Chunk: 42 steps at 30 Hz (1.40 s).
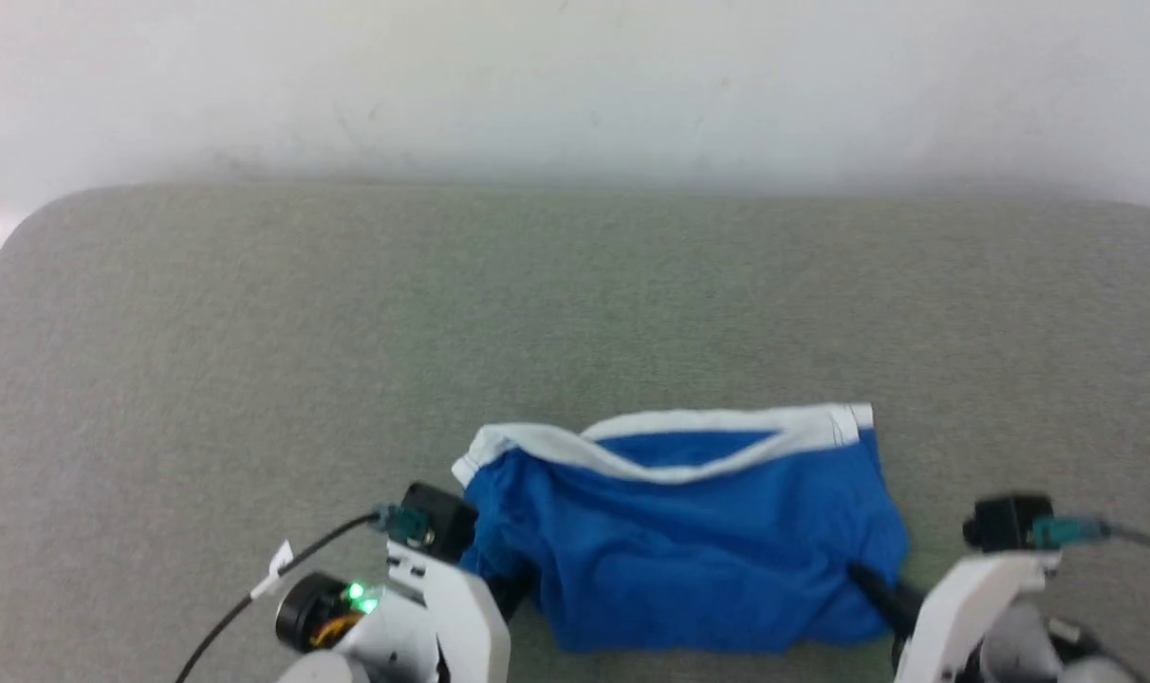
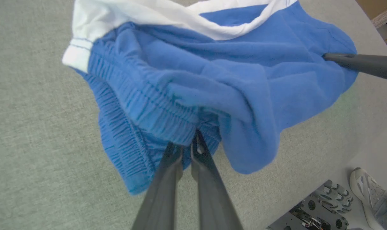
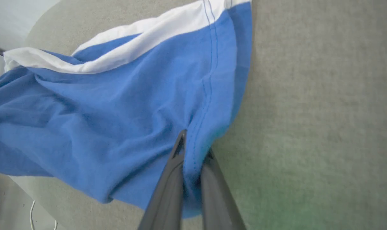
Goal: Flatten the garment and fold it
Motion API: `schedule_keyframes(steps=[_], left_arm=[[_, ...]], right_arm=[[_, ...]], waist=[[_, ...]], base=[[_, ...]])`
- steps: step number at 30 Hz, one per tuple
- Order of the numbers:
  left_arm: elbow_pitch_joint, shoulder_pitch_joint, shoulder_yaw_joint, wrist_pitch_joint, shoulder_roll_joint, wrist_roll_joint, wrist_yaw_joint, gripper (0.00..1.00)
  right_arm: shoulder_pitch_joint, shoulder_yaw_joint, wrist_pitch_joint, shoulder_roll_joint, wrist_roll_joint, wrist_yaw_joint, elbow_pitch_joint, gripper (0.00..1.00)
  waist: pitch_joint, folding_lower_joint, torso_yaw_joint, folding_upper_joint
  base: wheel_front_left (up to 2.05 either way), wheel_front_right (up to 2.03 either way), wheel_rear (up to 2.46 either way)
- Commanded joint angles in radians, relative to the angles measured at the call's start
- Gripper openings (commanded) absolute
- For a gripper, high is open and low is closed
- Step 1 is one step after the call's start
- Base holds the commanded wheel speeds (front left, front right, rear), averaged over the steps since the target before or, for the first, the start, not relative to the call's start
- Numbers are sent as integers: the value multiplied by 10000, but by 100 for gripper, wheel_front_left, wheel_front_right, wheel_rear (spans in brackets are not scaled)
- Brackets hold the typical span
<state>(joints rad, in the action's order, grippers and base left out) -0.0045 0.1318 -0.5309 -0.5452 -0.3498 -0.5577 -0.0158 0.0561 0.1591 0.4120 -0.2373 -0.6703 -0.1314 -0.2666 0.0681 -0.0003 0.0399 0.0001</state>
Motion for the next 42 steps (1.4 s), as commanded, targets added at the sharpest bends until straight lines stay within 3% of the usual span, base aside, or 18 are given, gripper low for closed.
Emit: schedule_keyframes(steps=[1, 2, 4, 5, 7, 16, 20, 25, 32, 42], left_arm=[[-29, -238, 1, 2, -76, -77, -96, 0], [7, -376, 17, 32, -68, -124, -152, 0], [146, -642, -20, -10, 26, -312, -194, 0], [198, -753, 19, 45, 148, -469, -228, 12], [325, -917, 35, 130, 226, -556, -294, 100], [-613, -2021, 1356, 2488, 737, -781, -1309, 100], [-1252, -2418, 1782, 3548, 826, -428, -1777, 100], [-1480, -2288, 2140, 4919, 738, 332, -2022, 100], [-617, -1841, 2432, 7397, 576, 1352, -1851, 100], [243, -1486, 2217, 7989, 408, 2004, -1342, 100]], right_arm=[[-446, -189, 109, 298, 191, 7, 249, 0], [-806, -378, 191, 525, 389, 7, 423, 12], [-1376, -668, 355, 938, 848, 7, 696, 100], [-1572, -789, 335, 1117, 1058, 7, 898, 100], [-1850, -1066, 161, 1431, 1351, 7, 1351, 100], [-2293, -2160, -1074, 1821, 2699, 7, 3421, 100], [-2364, -2671, -813, 1846, 3150, 7, 3946, 100], [-2202, -2977, -24, 1839, 3360, 7, 4072, 100], [-1576, -2873, 1642, 1349, 3170, 7, 3018, 100], [-70, -2357, 2098, 1122, 2811, 7, -3, 100]], waist=[[-400, 3, -488, -1], [-406, 3, -532, -1], [-389, 3, -579, -1], [-381, 3, -586, -1], [-381, 3, -615, -1], [-727, 3, -643, -1], [-902, 3, -469, -1], [-897, 3, -274, -1], [-774, 3, 122, -1], [-574, 3, 478, -1]], base=[[0, 0, 0], [0, 0, 0], [0, 0, 0], [0, 0, 0], [0, 0, 0], [0, 0, 0], [0, 0, 0], [0, 0, 0], [0, 0, 0], [0, 0, 0]])
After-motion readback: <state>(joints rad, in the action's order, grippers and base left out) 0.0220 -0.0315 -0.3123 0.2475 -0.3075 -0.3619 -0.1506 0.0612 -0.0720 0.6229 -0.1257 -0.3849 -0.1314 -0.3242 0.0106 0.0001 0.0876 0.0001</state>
